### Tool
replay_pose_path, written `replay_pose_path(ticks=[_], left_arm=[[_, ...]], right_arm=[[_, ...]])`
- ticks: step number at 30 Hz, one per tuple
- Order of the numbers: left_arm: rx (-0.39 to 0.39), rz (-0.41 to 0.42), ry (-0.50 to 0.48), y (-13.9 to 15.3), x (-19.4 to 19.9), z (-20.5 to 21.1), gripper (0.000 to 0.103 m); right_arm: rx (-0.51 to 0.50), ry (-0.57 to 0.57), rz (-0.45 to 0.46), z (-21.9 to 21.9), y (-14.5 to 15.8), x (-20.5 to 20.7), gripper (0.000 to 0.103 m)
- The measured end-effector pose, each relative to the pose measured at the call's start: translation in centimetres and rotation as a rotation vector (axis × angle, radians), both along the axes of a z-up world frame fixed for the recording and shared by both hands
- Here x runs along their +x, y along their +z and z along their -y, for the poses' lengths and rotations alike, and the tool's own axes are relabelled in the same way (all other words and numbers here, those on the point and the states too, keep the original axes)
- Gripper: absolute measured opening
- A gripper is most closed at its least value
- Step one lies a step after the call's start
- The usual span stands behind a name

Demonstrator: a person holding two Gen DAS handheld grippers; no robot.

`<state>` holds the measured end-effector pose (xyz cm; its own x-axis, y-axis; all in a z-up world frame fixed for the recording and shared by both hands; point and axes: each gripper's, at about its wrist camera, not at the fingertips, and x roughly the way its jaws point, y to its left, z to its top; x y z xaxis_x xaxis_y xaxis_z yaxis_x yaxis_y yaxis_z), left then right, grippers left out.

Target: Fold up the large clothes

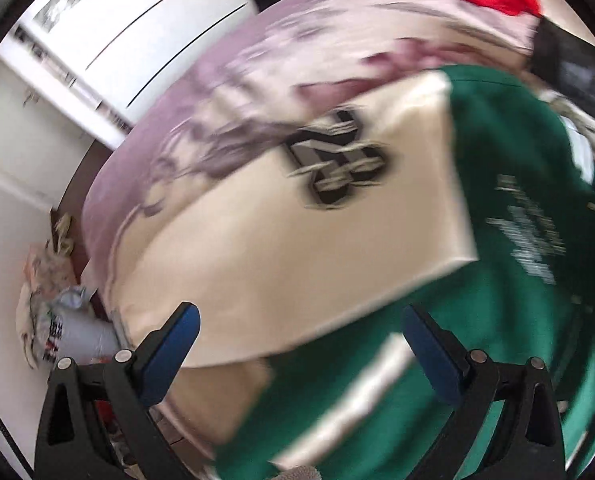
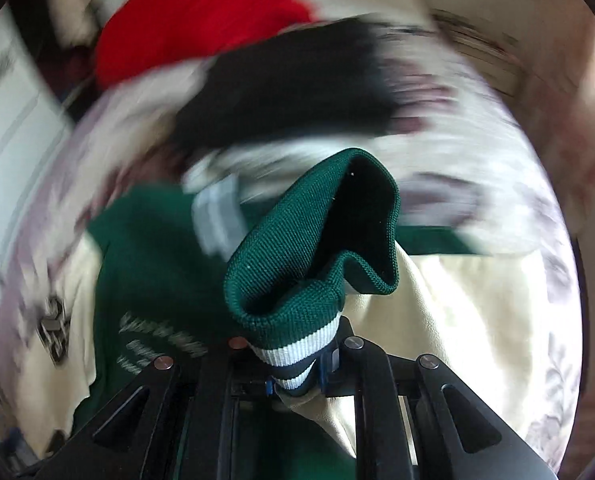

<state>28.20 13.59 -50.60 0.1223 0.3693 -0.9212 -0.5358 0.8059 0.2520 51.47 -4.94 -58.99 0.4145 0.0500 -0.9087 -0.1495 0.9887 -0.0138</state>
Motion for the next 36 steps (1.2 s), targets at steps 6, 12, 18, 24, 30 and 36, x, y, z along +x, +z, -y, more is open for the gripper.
replay_pose_path(ticks=[6, 12, 18, 24, 30, 36], left_arm=[[-0.008, -0.002, 0.022, -0.9, -3.0, -7.4, 0.103], [-0.118, 0.014, 0.131, -1.6, -6.5, -13.4, 0.103], [-0.356, 0.048, 0.384, -3.7, -14.0, -19.8, 0.103], [-0.589, 0.130, 0.581, -8.8, -18.1, -22.1, 0.103], [-0.567, 0.256, 0.657, -10.7, -15.5, -22.5, 0.052], [-0.419, 0.436, 0.595, -5.0, -10.3, -29.1, 0.010]], right_arm=[[-0.208, 0.180, -0.011, -15.2, -7.3, -3.0, 0.015], [-0.257, 0.290, -0.059, -19.3, -9.9, -6.3, 0.029], [0.230, 0.093, -0.223, -11.3, -4.3, -7.9, 0.084], [0.321, -0.133, -0.289, -2.8, -2.9, -6.4, 0.084], [0.334, -0.284, -0.339, 0.6, -4.1, -5.8, 0.084], [0.392, -0.317, -0.319, -0.4, -5.0, -5.1, 0.084]])
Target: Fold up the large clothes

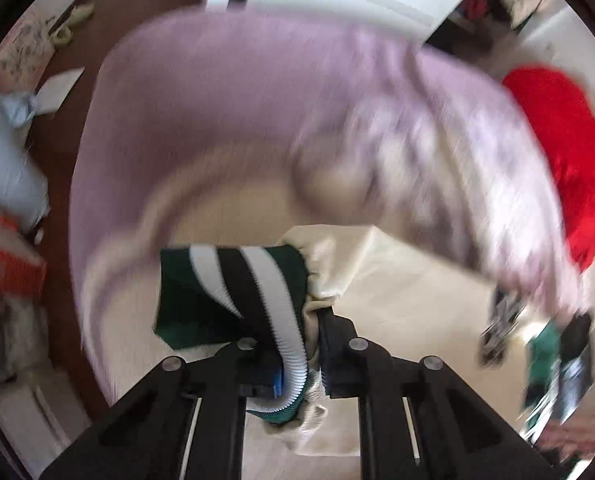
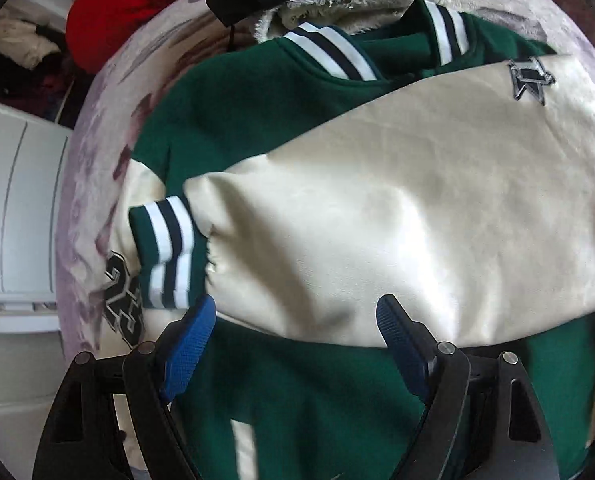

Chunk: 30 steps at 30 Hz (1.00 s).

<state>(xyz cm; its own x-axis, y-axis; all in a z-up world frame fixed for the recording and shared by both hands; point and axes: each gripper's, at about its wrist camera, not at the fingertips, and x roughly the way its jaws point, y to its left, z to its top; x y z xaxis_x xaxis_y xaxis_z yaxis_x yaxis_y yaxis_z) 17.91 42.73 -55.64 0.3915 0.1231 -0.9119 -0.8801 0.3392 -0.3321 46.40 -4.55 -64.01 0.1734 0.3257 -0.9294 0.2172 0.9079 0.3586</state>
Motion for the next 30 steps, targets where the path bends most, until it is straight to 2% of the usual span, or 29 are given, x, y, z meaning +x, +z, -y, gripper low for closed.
replay_pose_path(ticks=[3, 5, 8, 11, 12, 13, 18, 20, 23, 25, 26, 29, 30], left_arm=[[0.053, 0.080, 0.002, 2.2, 2.0, -5.0, 0.009], [0.079, 0.126, -0.043, 3.2, 5.2, -8.3, 0.009], [0.079, 0.129, -0.115, 2.4, 9.0, -10.9, 0.010], [-0.007, 0.077, -0.144, -0.4, 10.8, -12.9, 0.013], [-0.048, 0.075, -0.134, -1.2, 10.3, -12.9, 0.013], [-0.121, 0.087, -0.100, -2.4, 9.6, -13.7, 0.014], [-0.398, 0.239, 0.020, -4.6, 4.0, -14.2, 0.020], [-0.504, 0.287, 0.055, -5.3, 1.6, -13.6, 0.023], [-0.517, 0.300, 0.065, -4.9, 0.1, -12.6, 0.031], [-0.482, 0.309, 0.092, -4.4, -1.7, -12.2, 0.053], [-0.466, 0.332, 0.129, -4.4, -2.7, -12.4, 0.072], [-0.472, 0.374, 0.228, -4.7, -5.0, -14.0, 0.072], [-0.473, 0.378, 0.233, -4.7, -4.8, -14.0, 0.072]], right_arm=[[0.052, -0.020, 0.029, -1.3, 0.1, 0.7, 0.084], [0.090, -0.025, 0.043, -2.8, -0.2, 1.5, 0.084], [0.143, -0.038, 0.033, -6.1, -2.1, 3.3, 0.084], [0.141, -0.009, -0.010, -9.9, -4.7, 5.0, 0.087], [0.118, 0.022, -0.032, -11.2, -5.4, 5.6, 0.087], [0.103, 0.043, -0.040, -12.0, -5.6, 6.0, 0.087], [0.292, 0.018, -0.017, -10.1, -2.4, 5.9, 0.087], [0.297, -0.001, -0.007, -8.6, -1.1, 5.1, 0.087], [0.227, -0.004, 0.000, -6.4, 0.1, 3.6, 0.087], [0.199, -0.007, -0.016, -5.2, 0.2, 2.8, 0.087], [0.199, -0.011, -0.026, -4.6, 0.1, 2.7, 0.087], [0.198, -0.033, -0.070, -4.3, -1.1, 2.3, 0.087], [0.199, -0.037, -0.081, -4.5, -1.5, 2.4, 0.087]])
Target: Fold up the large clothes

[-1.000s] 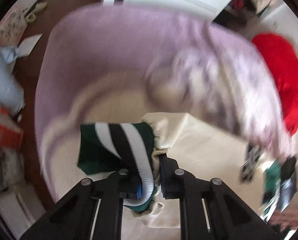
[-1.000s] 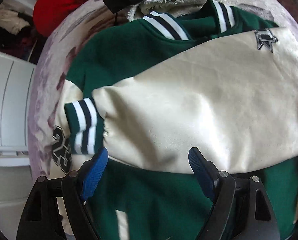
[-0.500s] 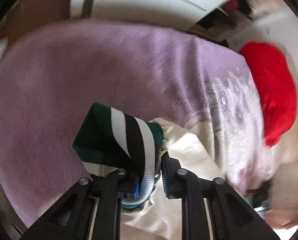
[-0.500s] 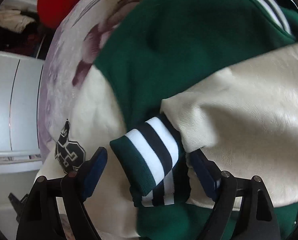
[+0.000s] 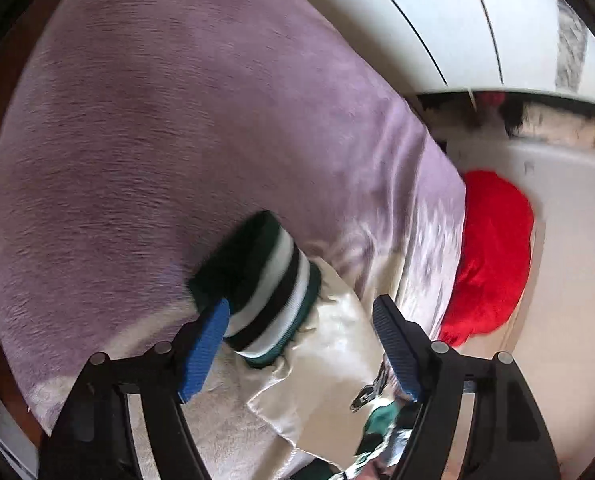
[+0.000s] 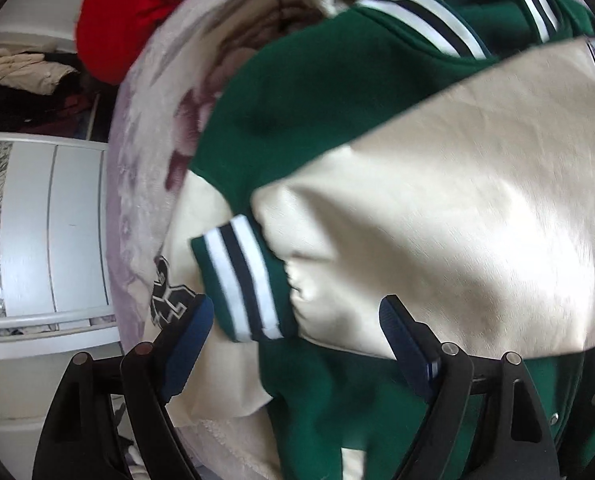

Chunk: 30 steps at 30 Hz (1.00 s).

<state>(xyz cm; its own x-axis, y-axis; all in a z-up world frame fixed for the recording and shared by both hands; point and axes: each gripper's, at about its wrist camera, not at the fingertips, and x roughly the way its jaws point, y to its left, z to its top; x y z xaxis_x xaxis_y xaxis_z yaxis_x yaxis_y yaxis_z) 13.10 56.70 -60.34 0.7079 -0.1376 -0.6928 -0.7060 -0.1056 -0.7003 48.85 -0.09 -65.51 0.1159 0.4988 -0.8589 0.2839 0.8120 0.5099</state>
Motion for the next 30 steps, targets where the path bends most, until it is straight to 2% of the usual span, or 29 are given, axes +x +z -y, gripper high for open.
replay_pose_path(ticks=[1, 5, 7, 10, 12, 13, 14, 15, 16, 17, 18, 20, 24, 26, 28, 29, 30], left_arm=[[0.009, 0.013, -0.019, 0.5, -0.2, 0.5, 0.072], [0.009, -0.020, -0.146, 0.5, 0.5, 4.4, 0.073], [-0.025, -0.046, -0.165, -0.9, 1.4, 7.4, 0.073], [-0.124, -0.013, -0.172, -3.6, 3.9, 10.6, 0.072], [-0.094, -0.025, -0.166, -4.0, 5.6, 11.6, 0.070], [-0.033, -0.046, -0.154, -3.7, 6.6, 11.4, 0.070], [0.016, -0.063, -0.129, -3.4, 7.2, 10.8, 0.059], [0.054, -0.068, -0.100, -3.3, 8.0, 9.8, 0.029], [0.074, -0.095, -0.086, -3.1, 8.1, 9.0, 0.013], [0.086, -0.094, -0.065, -3.0, 8.0, 8.0, 0.007], [0.106, -0.066, -0.026, -2.7, 7.9, 6.4, 0.006], [0.140, -0.063, -0.024, -2.0, 8.2, 4.5, 0.005], [0.262, -0.081, -0.147, 0.4, 10.8, 3.3, 0.003], [0.302, -0.076, -0.187, 1.0, 11.6, 3.6, 0.003], [0.287, -0.068, -0.200, 0.7, 12.2, 3.2, 0.003], [0.266, -0.066, -0.209, 0.3, 12.5, 3.1, 0.005], [0.237, -0.071, -0.223, -0.7, 12.6, 3.1, 0.012]], right_arm=[[0.005, -0.001, -0.006, -0.1, -0.2, 0.0, 0.087], [-0.012, 0.021, -0.003, -0.9, -0.5, 0.1, 0.087], [-0.046, 0.028, 0.008, -1.2, -0.3, 0.1, 0.087], [-0.104, -0.016, 0.011, -0.9, 0.2, 0.2, 0.087], [-0.070, -0.066, 0.004, -0.2, 0.3, 0.2, 0.087], [-0.066, -0.074, 0.003, -0.1, 0.3, 0.2, 0.087], [-0.072, -0.077, 0.006, 0.0, 0.4, 0.3, 0.087], [-0.077, -0.074, 0.012, -0.1, 0.6, 0.3, 0.087], [-0.083, -0.063, 0.018, -0.3, 0.7, 0.4, 0.087], [-0.087, -0.053, 0.019, -0.5, 0.8, 0.5, 0.087], [-0.088, -0.045, 0.021, -0.7, 0.9, 0.6, 0.087], [-0.095, -0.023, 0.030, -1.3, 0.9, 0.9, 0.087], [-0.116, 0.015, 0.072, -2.6, 0.7, 1.6, 0.087], [-0.105, 0.039, 0.056, -3.7, -0.7, 2.1, 0.087], [-0.094, 0.083, -0.021, -5.1, -3.3, 2.4, 0.087], [-0.119, 0.085, -0.027, -5.6, -3.7, 2.4, 0.087], [-0.133, 0.083, -0.017, -5.7, -3.5, 2.4, 0.087]])
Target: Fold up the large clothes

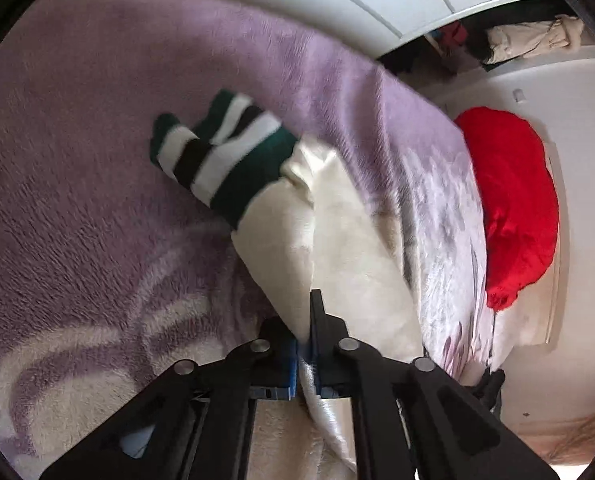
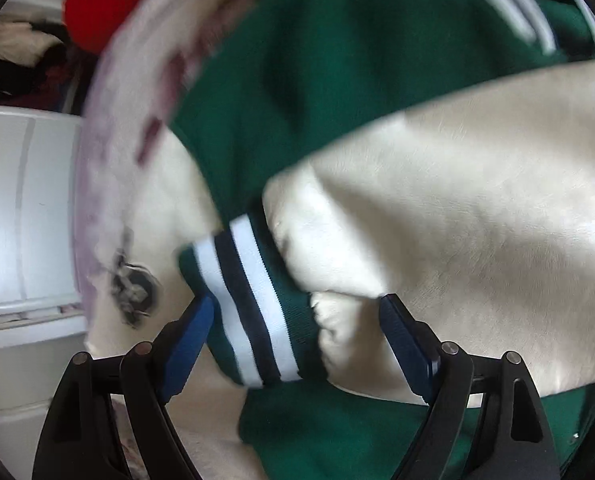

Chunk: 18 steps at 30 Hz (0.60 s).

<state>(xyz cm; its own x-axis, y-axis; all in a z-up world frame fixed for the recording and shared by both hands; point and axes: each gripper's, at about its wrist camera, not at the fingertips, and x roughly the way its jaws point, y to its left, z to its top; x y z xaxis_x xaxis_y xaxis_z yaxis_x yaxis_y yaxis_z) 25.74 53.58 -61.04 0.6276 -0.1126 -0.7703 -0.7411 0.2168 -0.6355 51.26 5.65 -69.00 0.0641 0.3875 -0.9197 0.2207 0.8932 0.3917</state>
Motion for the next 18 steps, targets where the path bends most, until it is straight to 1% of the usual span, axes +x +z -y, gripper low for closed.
replay_pose_path(ticks=[1, 2, 3, 4, 6, 7, 8, 10, 11, 12, 13, 14, 15, 17, 18], left_arm=[[-0.055, -0.022, -0.015, -1.4, 0.6, 0.0, 0.019], [-0.119, -0.038, -0.033, -3.1, 1.2, 0.2, 0.047], [-0.152, -0.029, -0.045, -3.9, 1.1, 0.7, 0.063], [-0.166, -0.005, -0.055, -4.6, 1.3, 1.1, 0.063], [-0.104, -0.024, -0.077, -4.5, 2.1, 1.6, 0.063], [-0.076, -0.026, -0.073, -4.2, 2.4, 1.8, 0.063], [-0.061, -0.029, -0.063, -3.9, 2.5, 1.8, 0.062], [-0.022, -0.020, -0.026, -3.1, 2.8, 1.7, 0.061], [0.004, -0.017, -0.009, -2.7, 2.9, 1.6, 0.054], [0.020, -0.028, -0.002, -2.4, 2.8, 1.4, 0.034], [0.044, -0.049, 0.004, -2.1, 3.0, 1.4, 0.024], [0.060, -0.051, 0.006, -2.0, 3.2, 1.5, 0.009], [0.098, -0.051, 0.002, -1.2, 3.4, 1.6, 0.004], [0.168, -0.046, -0.021, 0.5, 3.8, 2.0, 0.002], [0.223, -0.039, -0.044, 2.3, 4.4, 2.5, 0.002]], right_arm=[[0.007, -0.009, 0.015, 0.0, 0.5, 0.0, 0.087], [0.023, -0.020, 0.030, 0.1, 1.0, 0.0, 0.087], [0.025, -0.032, 0.037, 0.3, 1.4, 0.0, 0.087], [0.012, -0.046, 0.037, 0.4, 1.7, 0.0, 0.087], [-0.060, -0.046, -0.006, -0.2, 1.1, 0.4, 0.087], [-0.094, -0.020, -0.023, -0.9, 0.6, 0.7, 0.086], [-0.166, 0.011, -0.004, -1.8, 0.6, 1.0, 0.073], [-0.264, 0.062, 0.049, -3.4, 1.2, 1.6, 0.045], [-0.295, 0.083, 0.066, -4.0, 1.5, 1.8, 0.039], [-0.298, 0.094, 0.084, -4.5, 1.8, 1.8, 0.037], [-0.275, 0.103, 0.091, -4.7, 2.0, 1.8, 0.036], [-0.264, 0.120, 0.083, -4.8, 1.7, 1.7, 0.036], [-0.258, 0.142, 0.066, -4.9, 1.2, 1.7, 0.036], [-0.185, 0.130, 0.055, -3.6, 1.1, 1.6, 0.046], [-0.134, 0.120, 0.049, -2.8, 1.2, 1.6, 0.051]])
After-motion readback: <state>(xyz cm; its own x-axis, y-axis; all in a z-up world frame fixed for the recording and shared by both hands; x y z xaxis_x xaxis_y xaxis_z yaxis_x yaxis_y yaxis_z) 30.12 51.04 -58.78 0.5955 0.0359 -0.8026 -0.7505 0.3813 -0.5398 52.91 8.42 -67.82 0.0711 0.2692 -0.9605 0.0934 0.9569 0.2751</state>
